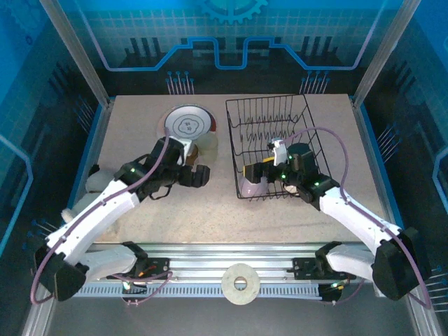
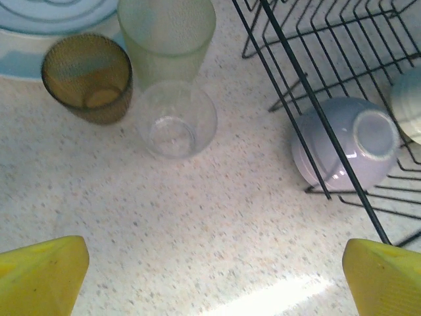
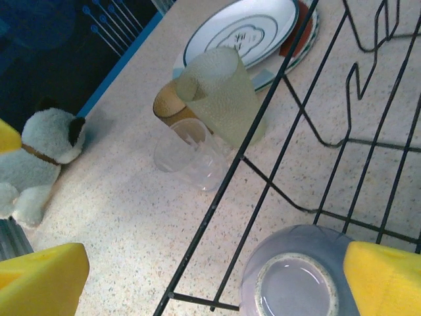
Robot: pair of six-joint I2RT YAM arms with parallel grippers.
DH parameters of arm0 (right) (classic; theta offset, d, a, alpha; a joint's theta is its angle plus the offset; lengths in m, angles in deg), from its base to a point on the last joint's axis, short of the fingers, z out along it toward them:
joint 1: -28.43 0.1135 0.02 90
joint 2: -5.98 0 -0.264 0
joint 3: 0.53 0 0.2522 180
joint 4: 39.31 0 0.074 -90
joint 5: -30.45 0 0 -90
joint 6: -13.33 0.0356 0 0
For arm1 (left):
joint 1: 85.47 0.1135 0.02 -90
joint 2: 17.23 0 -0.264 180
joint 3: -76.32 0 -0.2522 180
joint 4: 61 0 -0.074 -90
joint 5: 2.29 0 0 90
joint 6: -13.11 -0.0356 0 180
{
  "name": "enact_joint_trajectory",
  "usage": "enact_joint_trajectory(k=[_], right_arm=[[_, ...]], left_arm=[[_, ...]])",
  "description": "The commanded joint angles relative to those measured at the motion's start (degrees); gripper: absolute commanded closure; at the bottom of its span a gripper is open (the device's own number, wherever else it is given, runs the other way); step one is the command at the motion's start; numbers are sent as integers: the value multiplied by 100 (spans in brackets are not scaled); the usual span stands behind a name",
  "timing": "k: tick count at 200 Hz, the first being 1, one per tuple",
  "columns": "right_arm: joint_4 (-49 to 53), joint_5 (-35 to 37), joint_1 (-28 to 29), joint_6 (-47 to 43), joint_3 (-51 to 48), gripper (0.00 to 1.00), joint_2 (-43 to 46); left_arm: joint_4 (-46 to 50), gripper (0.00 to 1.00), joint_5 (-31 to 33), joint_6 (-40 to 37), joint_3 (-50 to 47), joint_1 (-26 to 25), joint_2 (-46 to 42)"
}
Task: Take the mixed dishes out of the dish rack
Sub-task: Place the cup at the center of the table, then move the bowl to the dish rack.
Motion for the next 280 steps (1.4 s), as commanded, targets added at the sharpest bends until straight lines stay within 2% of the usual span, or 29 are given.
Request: enact_joint_trajectory(k=[1, 30, 74, 122, 160, 280], right_arm=[[65, 66, -166, 71, 49, 0, 160], [734, 301, -273, 145, 306, 0, 56], [1596, 1025, -55, -75, 219, 0, 127], [2184, 1541, 358, -176, 537, 2, -367], [2444, 1673, 563, -217, 907, 4, -974], [3086, 2481, 960, -160, 1896, 11, -2495]], left_arm=[[-186, 1, -553, 291, -402, 37, -637], [-245, 1, -787, 324, -791, 61, -1437], [-404, 1, -862, 460, -1197, 57, -2214], [-1266, 1, -1492, 906, -1735, 57, -2067], [-1716, 1, -1857, 1183, -2121, 59, -1905], [-1484, 1, -1712, 1234, -2433, 53, -2462]])
